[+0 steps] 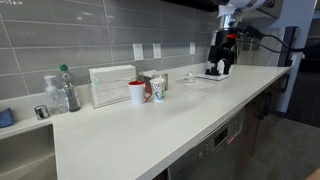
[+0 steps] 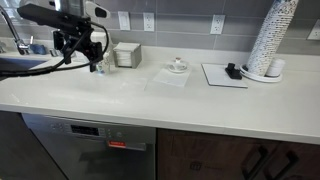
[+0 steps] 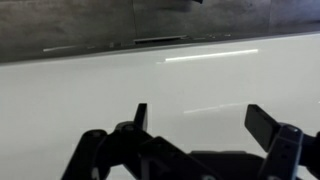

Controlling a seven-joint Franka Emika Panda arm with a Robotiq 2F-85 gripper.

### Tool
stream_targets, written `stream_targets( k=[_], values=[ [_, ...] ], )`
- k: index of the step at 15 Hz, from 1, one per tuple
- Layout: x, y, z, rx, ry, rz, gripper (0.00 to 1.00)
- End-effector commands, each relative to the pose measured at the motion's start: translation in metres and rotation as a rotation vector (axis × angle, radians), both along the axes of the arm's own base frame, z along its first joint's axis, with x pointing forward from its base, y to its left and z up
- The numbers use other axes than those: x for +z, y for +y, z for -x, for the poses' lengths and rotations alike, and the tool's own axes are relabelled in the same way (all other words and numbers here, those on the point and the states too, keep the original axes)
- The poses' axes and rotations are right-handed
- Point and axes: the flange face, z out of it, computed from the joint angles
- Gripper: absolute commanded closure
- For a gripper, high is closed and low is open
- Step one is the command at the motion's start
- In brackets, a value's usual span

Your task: Pick up the white spoon from the paper cup and put it on the white serviette on the kitchen counter

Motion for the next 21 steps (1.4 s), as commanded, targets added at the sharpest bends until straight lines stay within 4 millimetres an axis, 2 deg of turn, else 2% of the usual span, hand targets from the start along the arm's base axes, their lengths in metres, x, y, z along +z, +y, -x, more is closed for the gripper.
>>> stream_targets(
  k=[1, 3, 7, 14, 18, 21],
  values=[
    [0.031, 0.031, -0.032, 0.149, -0.068, 0.006, 0.0],
    [0.047, 0.047, -0.053, 0.208, -0.131, -0.005, 0.0],
    [0.058, 0.072, -0.097, 0.301, -0.19, -0.121, 0.0],
    [0.031, 0.09, -0.176, 0.366, -0.242, -0.203, 0.0],
    [0.009, 0.094, -0.213, 0.363, -0.251, -0.233, 0.0],
    [-0.003, 0.091, -0.231, 0.363, -0.258, -0.253, 0.0]
  ],
)
